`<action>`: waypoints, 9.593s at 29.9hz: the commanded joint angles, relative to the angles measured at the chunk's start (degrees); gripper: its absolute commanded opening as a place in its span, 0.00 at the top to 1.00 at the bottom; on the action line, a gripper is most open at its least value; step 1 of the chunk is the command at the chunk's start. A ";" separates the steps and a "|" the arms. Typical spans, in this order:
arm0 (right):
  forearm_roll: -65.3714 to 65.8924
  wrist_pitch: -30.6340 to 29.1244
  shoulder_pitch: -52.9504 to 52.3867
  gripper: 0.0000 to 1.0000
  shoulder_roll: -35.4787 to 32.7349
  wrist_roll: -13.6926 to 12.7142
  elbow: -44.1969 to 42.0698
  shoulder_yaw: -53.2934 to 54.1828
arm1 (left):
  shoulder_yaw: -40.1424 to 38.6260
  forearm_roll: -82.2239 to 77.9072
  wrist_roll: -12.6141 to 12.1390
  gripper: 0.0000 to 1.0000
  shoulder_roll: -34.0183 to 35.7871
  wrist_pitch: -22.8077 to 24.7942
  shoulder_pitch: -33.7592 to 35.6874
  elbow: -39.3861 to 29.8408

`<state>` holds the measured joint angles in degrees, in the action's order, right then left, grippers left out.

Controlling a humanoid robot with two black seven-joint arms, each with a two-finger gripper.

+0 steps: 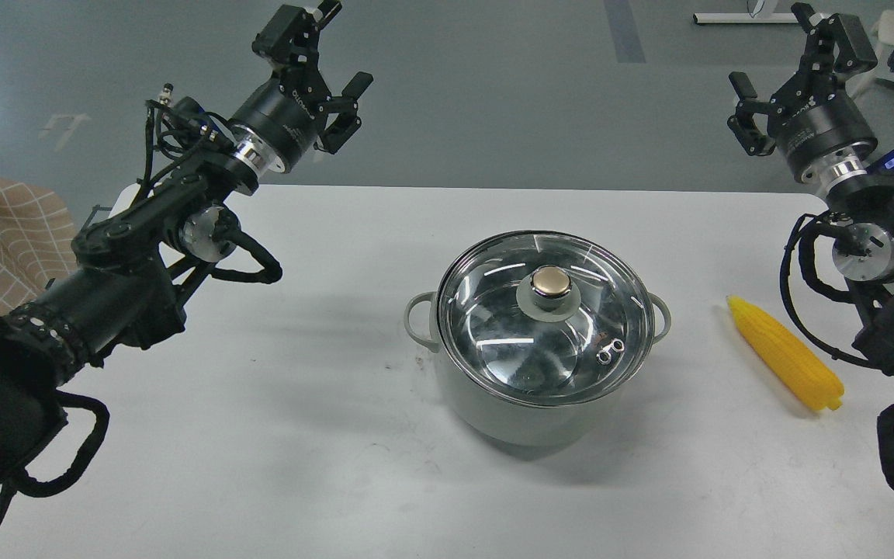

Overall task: Open pot and put corn in
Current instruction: 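Raise the left gripper and swing it toward the pot lid knob, then lower the left gripper onto the brass lid knob and grasp it, then lift the glass lid off the pot and carry it beside the pot, then lower the glass lid onto the table with the left gripper, then release the lid and raise the left arm away, then reach the right gripper down to the yellow corn and grasp it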

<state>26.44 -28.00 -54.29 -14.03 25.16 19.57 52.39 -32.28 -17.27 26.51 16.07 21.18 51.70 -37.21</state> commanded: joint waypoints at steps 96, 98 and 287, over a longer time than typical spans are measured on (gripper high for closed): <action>-0.16 0.00 0.14 0.00 -4.60 -0.02 -0.85 -0.54 | 9.69 -107.73 1.49 0.44 -0.52 -14.15 -0.11 -30.12; -0.16 0.00 0.14 0.00 -4.60 -0.02 -0.76 -0.54 | 9.69 -107.73 1.49 0.60 -0.43 -14.15 -0.54 -30.12; 81.75 7.26 1.81 0.37 -20.95 2.84 17.69 -49.67 | 1.69 -12.87 1.49 0.05 15.39 -4.74 5.78 -22.21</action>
<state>108.11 -21.03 -52.52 -35.29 28.00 37.70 3.48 -30.60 -30.15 28.00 31.36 16.39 57.57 -59.42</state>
